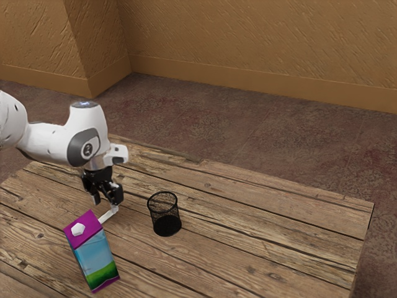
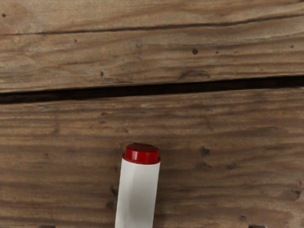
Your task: Put the marker into the pen holder.
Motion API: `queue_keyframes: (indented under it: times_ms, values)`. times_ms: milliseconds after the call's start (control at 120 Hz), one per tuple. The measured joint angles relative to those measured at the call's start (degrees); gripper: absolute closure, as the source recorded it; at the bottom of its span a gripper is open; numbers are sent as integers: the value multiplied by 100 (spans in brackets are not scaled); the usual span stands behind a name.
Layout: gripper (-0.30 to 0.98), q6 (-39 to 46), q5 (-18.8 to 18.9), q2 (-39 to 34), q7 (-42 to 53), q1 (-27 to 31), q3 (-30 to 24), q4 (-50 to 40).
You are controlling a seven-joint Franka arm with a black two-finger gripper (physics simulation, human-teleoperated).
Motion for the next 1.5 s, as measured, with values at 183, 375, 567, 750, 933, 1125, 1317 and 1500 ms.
queue_keyframes:
  times_ms: [183, 375, 567, 750, 933, 1125, 1317, 1500]
  values:
    - [23, 190, -31, 178, 155, 41, 1, 18]
    - [33, 289, -44, 336, 275, 87, 1, 64]
    - [53, 335, -52, 420, 363, 158, -8, 100]
    - [68, 355, -100, 456, 421, 166, -2, 102]
    - [75, 363, -64, 304, 421, 171, 1, 102]
    - [78, 8, -62, -762, 383, -108, -20, 88]
    - [78, -250, -596, -1380, 441, -765, -26, 89]
    - [77, -339, -823, -1789, 535, -1374, -10, 321]
